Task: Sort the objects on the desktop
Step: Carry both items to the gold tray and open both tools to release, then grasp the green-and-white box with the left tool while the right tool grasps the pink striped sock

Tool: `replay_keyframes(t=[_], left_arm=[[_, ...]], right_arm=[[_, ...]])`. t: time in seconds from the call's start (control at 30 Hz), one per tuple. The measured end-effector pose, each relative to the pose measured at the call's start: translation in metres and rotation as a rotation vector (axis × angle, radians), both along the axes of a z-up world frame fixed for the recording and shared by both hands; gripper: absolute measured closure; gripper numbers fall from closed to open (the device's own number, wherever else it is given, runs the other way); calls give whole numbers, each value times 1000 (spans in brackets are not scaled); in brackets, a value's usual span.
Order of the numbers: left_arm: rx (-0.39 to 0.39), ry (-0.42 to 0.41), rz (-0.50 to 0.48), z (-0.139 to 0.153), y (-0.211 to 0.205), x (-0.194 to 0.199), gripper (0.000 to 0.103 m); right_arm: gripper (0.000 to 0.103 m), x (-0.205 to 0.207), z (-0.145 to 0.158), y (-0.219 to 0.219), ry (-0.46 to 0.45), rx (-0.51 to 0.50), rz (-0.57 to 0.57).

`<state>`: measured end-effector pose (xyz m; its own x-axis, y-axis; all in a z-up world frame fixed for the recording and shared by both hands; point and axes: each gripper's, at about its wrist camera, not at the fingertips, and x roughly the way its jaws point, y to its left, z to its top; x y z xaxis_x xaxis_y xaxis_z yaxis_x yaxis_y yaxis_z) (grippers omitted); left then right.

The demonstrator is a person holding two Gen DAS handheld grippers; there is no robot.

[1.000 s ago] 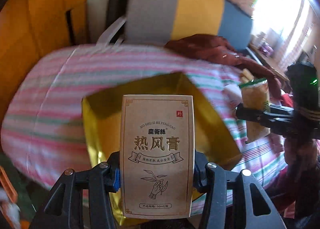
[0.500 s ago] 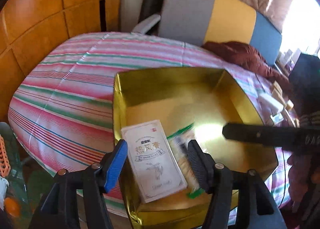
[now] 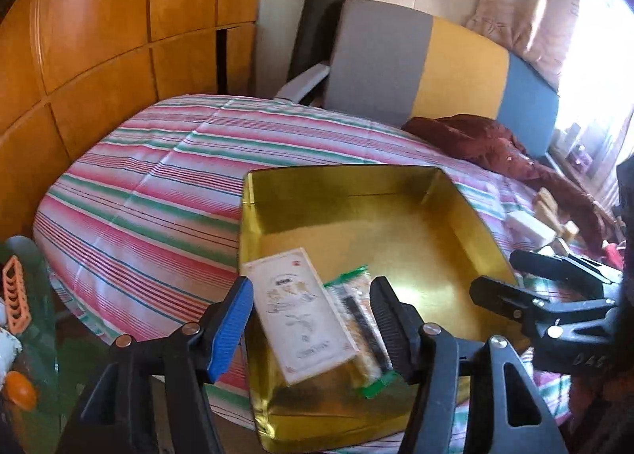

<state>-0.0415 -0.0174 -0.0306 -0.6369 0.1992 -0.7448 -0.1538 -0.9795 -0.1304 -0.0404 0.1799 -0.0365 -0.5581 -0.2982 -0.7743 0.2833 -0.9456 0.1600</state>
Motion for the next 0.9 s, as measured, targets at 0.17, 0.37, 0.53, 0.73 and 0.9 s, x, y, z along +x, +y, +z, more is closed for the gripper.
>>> replay_keyframes(t=[0.17, 0.37, 0.53, 0.73, 0.9], left_arm=[[18, -1, -42, 5, 10, 7, 40], [25, 12, -107, 8, 31, 17, 39], [49, 29, -196, 12, 58, 27, 36], [24, 41, -298, 15, 96, 39, 35], [27, 5, -317, 12, 116, 40, 36]], right_arm=[[9, 17, 12, 9, 102, 76, -53], [1, 35, 18, 22, 192, 161, -118], [0, 52, 16, 45, 235, 223, -218], [11, 64, 2, 99, 141, 158, -343], [28, 84, -12, 172, 30, 12, -510]])
